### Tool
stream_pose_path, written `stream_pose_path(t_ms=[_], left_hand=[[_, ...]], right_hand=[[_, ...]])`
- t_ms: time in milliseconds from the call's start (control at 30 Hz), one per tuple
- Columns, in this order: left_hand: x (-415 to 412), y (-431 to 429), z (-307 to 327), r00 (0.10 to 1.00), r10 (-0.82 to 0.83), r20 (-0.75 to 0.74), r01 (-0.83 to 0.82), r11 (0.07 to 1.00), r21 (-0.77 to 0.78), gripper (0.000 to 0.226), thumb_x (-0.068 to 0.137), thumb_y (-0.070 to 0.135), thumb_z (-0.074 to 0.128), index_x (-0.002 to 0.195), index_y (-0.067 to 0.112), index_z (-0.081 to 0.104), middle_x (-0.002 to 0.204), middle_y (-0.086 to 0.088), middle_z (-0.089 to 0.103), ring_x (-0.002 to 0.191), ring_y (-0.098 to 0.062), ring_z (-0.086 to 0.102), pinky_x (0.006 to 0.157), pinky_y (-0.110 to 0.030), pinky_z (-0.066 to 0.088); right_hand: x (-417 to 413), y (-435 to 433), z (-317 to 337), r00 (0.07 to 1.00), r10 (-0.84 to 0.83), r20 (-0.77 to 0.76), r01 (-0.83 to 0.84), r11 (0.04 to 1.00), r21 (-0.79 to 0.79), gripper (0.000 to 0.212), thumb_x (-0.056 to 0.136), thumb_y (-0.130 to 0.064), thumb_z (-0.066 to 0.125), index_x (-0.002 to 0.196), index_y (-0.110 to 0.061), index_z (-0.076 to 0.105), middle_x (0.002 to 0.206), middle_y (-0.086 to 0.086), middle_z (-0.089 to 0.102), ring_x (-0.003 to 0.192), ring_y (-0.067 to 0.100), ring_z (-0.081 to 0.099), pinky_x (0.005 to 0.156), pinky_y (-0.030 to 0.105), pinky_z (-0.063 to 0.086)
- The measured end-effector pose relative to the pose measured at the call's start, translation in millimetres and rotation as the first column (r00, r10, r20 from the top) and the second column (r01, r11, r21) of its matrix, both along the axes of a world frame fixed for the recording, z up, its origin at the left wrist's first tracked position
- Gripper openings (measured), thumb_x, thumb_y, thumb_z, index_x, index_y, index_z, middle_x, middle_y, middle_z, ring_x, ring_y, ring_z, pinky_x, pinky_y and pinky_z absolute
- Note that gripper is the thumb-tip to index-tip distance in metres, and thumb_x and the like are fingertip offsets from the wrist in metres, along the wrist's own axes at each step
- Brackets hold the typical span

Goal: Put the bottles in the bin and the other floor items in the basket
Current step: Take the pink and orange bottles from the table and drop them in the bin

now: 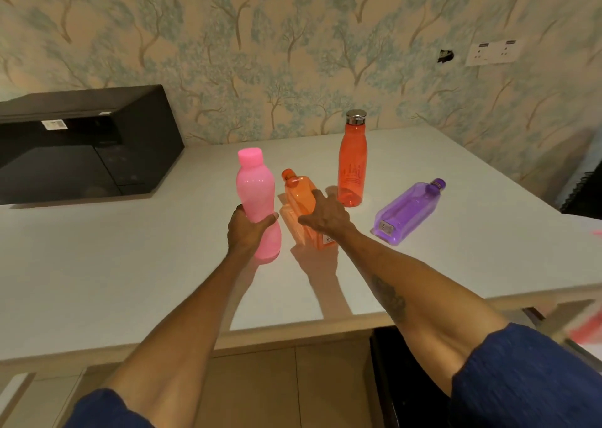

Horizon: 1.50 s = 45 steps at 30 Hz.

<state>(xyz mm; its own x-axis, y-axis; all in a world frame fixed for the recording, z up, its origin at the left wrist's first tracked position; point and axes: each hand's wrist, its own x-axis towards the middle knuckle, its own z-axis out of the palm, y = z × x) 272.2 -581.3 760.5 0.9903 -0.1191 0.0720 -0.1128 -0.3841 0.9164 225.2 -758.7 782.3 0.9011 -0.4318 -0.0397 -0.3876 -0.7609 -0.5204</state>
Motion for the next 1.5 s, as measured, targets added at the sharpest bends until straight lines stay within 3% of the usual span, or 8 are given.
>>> stream_pose_path(t_ms=[300, 533, 733, 867, 1100, 1200, 1300, 1500], left_hand=[[-114.5, 50.6, 12.5, 0.988, -0.138, 0.065, 0.136, 0.99, 0.033, 0.076, 0.076, 0.037, 0.083, 0.14, 0.016, 0.045, 0.137, -0.007, 0.056, 0.121, -0.033, 0.058, 0.102, -0.053, 0.05], [-194.1, 63.9, 4.5, 0.947, -0.313, 0.07, 0.308, 0.948, 0.076, 0.074, 0.075, 0.038, 0.083, 0.136, 0.013, 0.048, 0.132, -0.007, 0.059, 0.104, -0.022, 0.056, 0.087, -0.037, 0.051], [-250.9, 48.9, -12.8, 0.886, -0.464, 0.019, 0.461, 0.884, 0.082, 0.073, 0.073, 0.037, 0.084, 0.134, 0.016, 0.05, 0.129, -0.004, 0.06, 0.108, -0.026, 0.059, 0.087, -0.039, 0.052], [-281.1, 26.6, -27.9, 0.821, -0.57, -0.022, 0.57, 0.817, 0.092, 0.07, 0.074, 0.036, 0.084, 0.134, 0.019, 0.05, 0.127, -0.003, 0.063, 0.108, -0.027, 0.061, 0.089, -0.042, 0.054], [-322.0, -23.2, -73.0, 0.708, -0.696, -0.115, 0.706, 0.698, 0.124, 0.071, 0.072, 0.036, 0.083, 0.135, 0.026, 0.051, 0.125, 0.001, 0.065, 0.106, -0.027, 0.065, 0.09, -0.048, 0.056], [-336.2, -47.1, -101.9, 0.679, -0.716, -0.162, 0.734, 0.659, 0.163, 0.067, 0.073, 0.036, 0.083, 0.133, 0.027, 0.053, 0.123, 0.0, 0.066, 0.104, -0.026, 0.064, 0.089, -0.044, 0.056], [-347.9, -69.4, -136.6, 0.68, -0.696, -0.23, 0.732, 0.657, 0.179, 0.066, 0.073, 0.034, 0.084, 0.132, 0.028, 0.056, 0.121, 0.001, 0.066, 0.101, -0.023, 0.061, 0.08, -0.034, 0.05], [-354.4, -110.8, -209.9, 0.736, -0.58, -0.349, 0.664, 0.719, 0.206, 0.064, 0.073, 0.028, 0.083, 0.131, 0.022, 0.056, 0.126, -0.006, 0.065, 0.107, -0.031, 0.061, 0.081, -0.036, 0.049]], right_hand=[[-130.3, 48.4, 15.4, 0.994, -0.076, 0.077, 0.081, 0.995, -0.058, 0.085, 0.081, -0.052, 0.071, 0.15, -0.023, 0.03, 0.143, 0.019, 0.042, 0.131, 0.041, 0.044, 0.101, 0.053, 0.047], [-232.8, 59.4, 8.6, 0.979, -0.174, 0.106, 0.183, 0.979, -0.088, 0.084, 0.078, -0.047, 0.07, 0.15, -0.027, 0.03, 0.141, 0.018, 0.042, 0.128, 0.04, 0.043, 0.096, 0.05, 0.046], [-317.0, 40.7, -5.1, 0.942, -0.315, 0.117, 0.324, 0.944, -0.066, 0.084, 0.081, -0.044, 0.068, 0.151, -0.029, 0.025, 0.13, 0.017, 0.044, 0.122, 0.039, 0.042, 0.093, 0.049, 0.044], [-361.2, 24.5, -17.1, 0.857, -0.487, 0.17, 0.494, 0.87, 0.001, 0.083, 0.083, -0.051, 0.065, 0.151, -0.027, 0.024, 0.132, 0.017, 0.042, 0.124, 0.039, 0.04, 0.095, 0.05, 0.043], [-418.7, -12.8, -60.3, 0.583, -0.75, 0.312, 0.727, 0.653, 0.212, 0.084, 0.084, -0.039, 0.065, 0.153, -0.029, 0.018, 0.137, 0.016, 0.046, 0.124, 0.039, 0.046, 0.101, 0.058, 0.043], [-436.5, -32.4, -89.6, 0.433, -0.875, 0.215, 0.827, 0.481, 0.293, 0.086, 0.082, -0.039, 0.068, 0.152, -0.026, 0.019, 0.137, 0.019, 0.042, 0.128, 0.042, 0.041, 0.103, 0.057, 0.041], [-452.2, -57.1, -128.7, 0.372, -0.925, 0.079, 0.854, 0.375, 0.36, 0.094, 0.081, -0.038, 0.071, 0.155, -0.028, 0.013, 0.138, 0.019, 0.04, 0.13, 0.042, 0.039, 0.105, 0.056, 0.038], [-464.2, -109.6, -206.4, 0.465, -0.867, -0.181, 0.845, 0.374, 0.382, 0.089, 0.084, -0.034, 0.072, 0.153, -0.035, 0.015, 0.133, 0.019, 0.046, 0.126, 0.04, 0.043, 0.104, 0.052, 0.037]])
